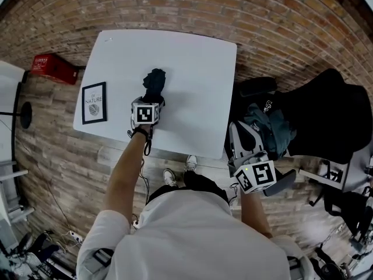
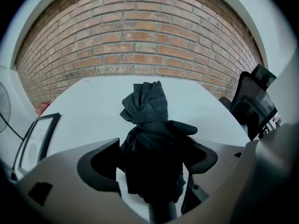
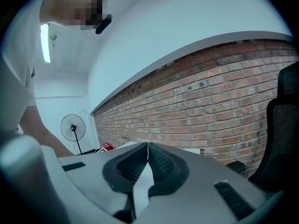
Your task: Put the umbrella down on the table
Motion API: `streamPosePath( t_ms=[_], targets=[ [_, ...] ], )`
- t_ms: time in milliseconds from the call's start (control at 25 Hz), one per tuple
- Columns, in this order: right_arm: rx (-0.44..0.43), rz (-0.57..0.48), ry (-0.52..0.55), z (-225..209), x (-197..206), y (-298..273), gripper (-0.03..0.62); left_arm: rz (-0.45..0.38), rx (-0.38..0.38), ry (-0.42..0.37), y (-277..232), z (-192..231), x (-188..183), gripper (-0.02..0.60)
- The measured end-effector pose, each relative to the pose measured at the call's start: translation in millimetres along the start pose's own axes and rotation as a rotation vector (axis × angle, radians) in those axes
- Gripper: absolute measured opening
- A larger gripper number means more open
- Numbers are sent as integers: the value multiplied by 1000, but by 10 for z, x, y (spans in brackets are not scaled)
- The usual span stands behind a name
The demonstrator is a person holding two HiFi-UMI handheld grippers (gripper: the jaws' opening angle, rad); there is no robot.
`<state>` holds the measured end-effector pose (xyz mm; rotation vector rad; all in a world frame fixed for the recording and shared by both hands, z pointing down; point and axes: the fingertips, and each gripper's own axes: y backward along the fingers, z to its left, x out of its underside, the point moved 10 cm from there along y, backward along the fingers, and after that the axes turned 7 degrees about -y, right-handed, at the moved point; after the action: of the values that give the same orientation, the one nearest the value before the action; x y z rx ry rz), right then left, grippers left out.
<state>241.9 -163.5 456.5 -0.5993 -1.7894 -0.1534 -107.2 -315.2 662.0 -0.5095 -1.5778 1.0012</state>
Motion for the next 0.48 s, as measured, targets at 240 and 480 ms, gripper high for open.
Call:
streamPosePath(
  t_ms=[240, 480],
  targets=[
    [-48, -28, -32, 80, -21, -57, 18, -85, 12, 21, 364, 115, -87, 396],
    [-91, -54, -25, 271, -33, -53, 18, -131, 15, 0, 638, 152, -119, 394]
  ],
)
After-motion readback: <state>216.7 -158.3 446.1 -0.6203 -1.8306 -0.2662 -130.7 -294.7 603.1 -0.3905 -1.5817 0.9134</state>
